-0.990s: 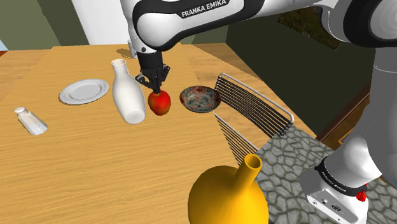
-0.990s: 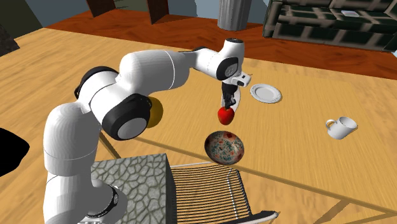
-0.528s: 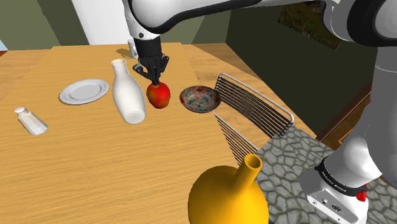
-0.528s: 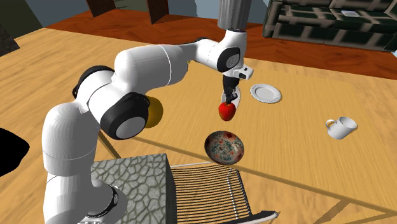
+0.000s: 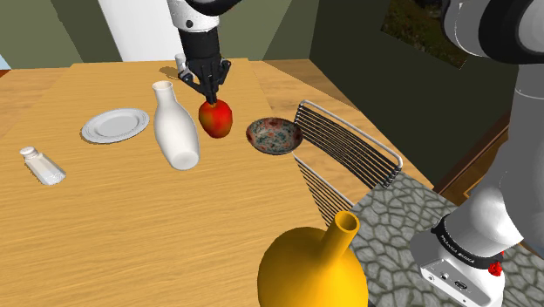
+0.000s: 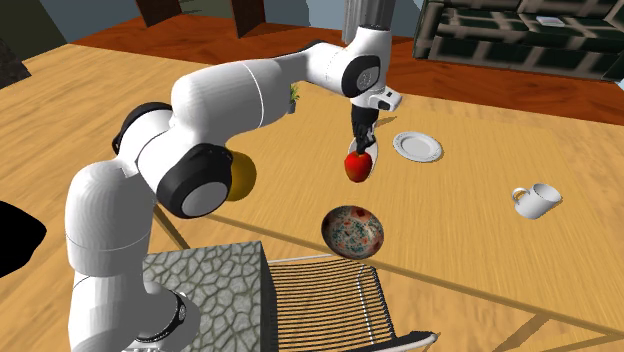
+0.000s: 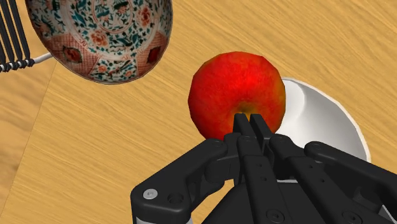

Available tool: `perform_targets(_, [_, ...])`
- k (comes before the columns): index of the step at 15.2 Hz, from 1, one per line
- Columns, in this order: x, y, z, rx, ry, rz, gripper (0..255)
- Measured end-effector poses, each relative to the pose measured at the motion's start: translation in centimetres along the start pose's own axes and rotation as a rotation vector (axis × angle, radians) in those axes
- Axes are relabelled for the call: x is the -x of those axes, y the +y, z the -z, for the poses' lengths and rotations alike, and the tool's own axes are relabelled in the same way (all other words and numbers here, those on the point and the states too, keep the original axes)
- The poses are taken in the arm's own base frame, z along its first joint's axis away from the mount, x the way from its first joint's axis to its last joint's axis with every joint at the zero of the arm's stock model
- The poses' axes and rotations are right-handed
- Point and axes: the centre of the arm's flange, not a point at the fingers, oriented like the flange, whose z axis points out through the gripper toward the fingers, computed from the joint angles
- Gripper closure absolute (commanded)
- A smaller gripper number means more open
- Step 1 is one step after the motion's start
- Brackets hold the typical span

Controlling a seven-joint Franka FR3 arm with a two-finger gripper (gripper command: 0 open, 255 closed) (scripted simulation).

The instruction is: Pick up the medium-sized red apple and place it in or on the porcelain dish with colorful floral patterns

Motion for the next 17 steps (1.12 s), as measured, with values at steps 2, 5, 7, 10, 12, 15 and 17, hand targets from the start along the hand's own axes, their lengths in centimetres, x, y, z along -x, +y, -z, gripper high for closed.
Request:
perform_targets(2, [-0.1, 0.2, 1.1, 0.000, 0.000, 0.000, 255])
perform_targets(5, [-0.2, 0.2, 2.5, 0.000, 0.000, 0.000, 255])
perform_targets(7, [0.0, 0.7, 3.2, 0.000, -0.001, 0.000, 255])
perform_targets(10, [1.0, 3.8, 4.5, 0.000, -0.001, 0.000, 255])
perform_targets(12, [2.0, 5.8, 5.3, 0.000, 0.000, 0.000, 255])
perform_targets(15, [3.5, 9.1, 6.9, 0.000, 0.000, 0.000, 255])
perform_targets(17, [4.4, 11.8, 7.8, 0.000, 0.000, -0.001, 255])
